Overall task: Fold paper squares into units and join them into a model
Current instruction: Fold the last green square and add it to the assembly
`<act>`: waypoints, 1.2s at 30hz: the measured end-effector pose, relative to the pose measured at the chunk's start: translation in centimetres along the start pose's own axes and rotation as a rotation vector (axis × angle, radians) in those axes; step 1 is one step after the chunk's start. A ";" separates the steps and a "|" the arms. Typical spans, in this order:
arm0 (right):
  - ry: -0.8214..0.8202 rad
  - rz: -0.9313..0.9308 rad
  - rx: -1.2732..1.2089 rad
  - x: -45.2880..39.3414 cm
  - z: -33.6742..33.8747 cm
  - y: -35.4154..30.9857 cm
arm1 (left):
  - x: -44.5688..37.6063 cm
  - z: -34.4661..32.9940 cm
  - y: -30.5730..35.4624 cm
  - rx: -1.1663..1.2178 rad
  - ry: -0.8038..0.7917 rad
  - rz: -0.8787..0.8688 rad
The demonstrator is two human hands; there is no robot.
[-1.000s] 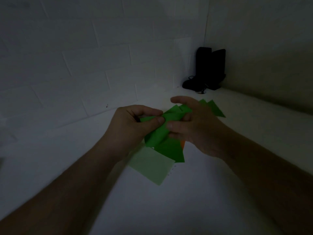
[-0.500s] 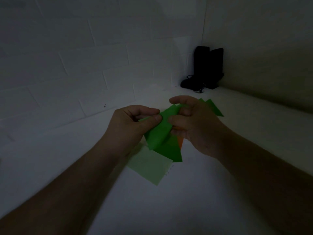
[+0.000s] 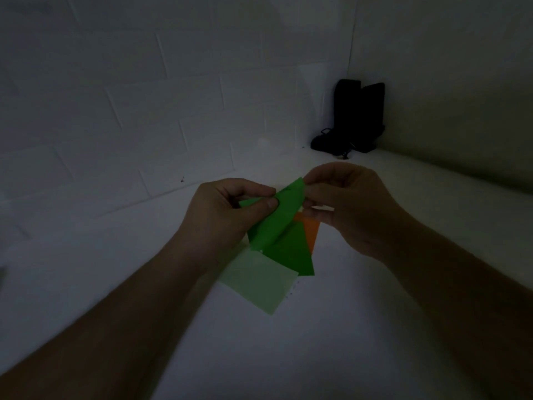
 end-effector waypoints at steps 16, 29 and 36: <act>-0.011 0.021 0.019 0.1 0.2 -0.5 | -0.3 0.3 0.5 -0.107 -0.011 -0.050; -0.072 -0.047 -0.030 0.5 -1.3 1.0 | -0.3 0.4 -0.3 -0.019 0.030 -0.009; -0.044 -0.086 -0.037 0.0 -0.8 1.8 | 0.2 0.0 -1.2 0.063 0.105 0.060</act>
Point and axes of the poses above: each hand's wrist, its own x-axis away from the middle knuckle, its own z-axis out of the back of the hand, y = z × x, the point moved 9 cm from there along -x, towards the middle knuckle, and after that the axes turned 2 degrees about y, right-handed, at the moved point
